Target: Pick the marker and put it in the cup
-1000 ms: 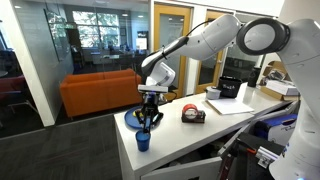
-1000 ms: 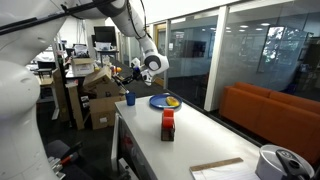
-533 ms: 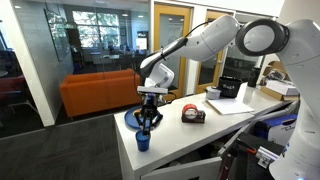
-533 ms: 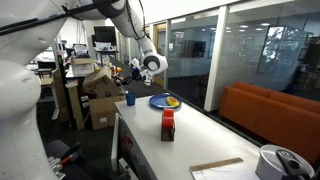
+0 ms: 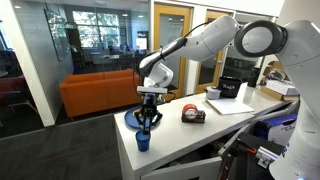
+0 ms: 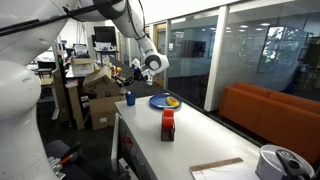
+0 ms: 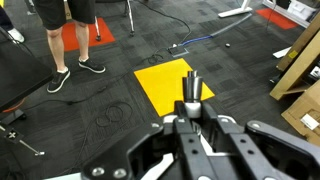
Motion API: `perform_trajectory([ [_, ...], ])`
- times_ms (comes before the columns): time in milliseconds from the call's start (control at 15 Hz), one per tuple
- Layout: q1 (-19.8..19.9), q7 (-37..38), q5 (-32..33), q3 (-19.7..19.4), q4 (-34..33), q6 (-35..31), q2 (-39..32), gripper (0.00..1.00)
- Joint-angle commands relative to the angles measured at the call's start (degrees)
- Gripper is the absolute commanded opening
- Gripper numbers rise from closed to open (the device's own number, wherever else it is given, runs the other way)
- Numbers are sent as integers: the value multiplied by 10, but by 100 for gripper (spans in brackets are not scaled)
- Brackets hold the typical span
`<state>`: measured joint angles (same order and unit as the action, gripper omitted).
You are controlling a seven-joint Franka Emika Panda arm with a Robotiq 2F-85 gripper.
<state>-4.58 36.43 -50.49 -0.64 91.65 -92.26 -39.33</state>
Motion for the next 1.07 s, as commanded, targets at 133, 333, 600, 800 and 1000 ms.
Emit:
perform_trajectory([
  [133,0,-2,29,2,-53,7,-34,5],
  [333,0,-3,34,6,-68,8,-46,5],
  [600,0,-7,34,11,-83,11,-60,5],
  [800,1,-14,36,11,-89,13,-67,5],
  [1000,1,-16,40,10,-93,16,-69,45],
])
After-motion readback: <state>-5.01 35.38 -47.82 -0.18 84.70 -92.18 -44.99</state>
